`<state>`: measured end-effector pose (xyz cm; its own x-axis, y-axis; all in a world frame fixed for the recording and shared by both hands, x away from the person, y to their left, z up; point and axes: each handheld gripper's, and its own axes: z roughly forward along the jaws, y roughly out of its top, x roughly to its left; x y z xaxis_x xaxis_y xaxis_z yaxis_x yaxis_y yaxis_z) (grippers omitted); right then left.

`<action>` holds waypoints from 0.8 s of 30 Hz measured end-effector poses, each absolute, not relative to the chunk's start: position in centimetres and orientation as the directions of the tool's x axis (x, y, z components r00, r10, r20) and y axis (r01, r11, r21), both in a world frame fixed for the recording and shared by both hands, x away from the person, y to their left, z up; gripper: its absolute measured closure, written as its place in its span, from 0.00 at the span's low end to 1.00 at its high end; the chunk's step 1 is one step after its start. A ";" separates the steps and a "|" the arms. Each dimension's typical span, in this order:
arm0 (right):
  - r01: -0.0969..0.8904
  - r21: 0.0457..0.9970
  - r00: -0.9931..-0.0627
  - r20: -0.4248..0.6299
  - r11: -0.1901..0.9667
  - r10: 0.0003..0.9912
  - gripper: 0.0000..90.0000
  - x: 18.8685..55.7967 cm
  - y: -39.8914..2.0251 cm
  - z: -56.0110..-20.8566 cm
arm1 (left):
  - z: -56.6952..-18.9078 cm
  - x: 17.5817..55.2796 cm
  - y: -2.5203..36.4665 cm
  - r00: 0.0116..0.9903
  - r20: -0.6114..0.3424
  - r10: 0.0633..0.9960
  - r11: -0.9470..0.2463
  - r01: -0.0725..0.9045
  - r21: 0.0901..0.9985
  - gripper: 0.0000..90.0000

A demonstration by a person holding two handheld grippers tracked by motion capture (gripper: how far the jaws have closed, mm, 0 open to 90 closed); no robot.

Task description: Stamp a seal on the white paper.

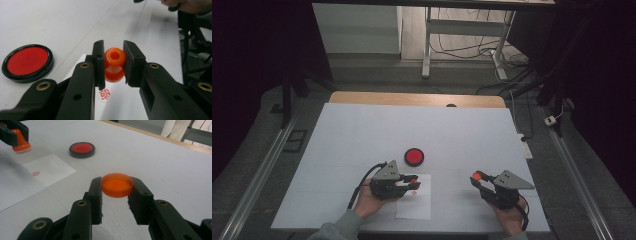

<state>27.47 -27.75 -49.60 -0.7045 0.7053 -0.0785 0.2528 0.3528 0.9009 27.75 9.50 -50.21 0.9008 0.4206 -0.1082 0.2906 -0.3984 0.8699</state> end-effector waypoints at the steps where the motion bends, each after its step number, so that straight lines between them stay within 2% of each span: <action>1: 0.252 0.901 -0.705 -0.079 0.353 0.705 0.72 27.5 -27.7 -49.6 | -50.0 27.7 9.7 0.899 -0.113 0.422 -0.391 0.293 0.872 0.81; 24: 0.253 0.899 -0.704 -0.081 0.356 0.705 0.72 27.6 -27.8 -49.7 | -47.1 27.5 12.6 0.873 -0.160 0.460 -0.297 0.321 0.900 0.81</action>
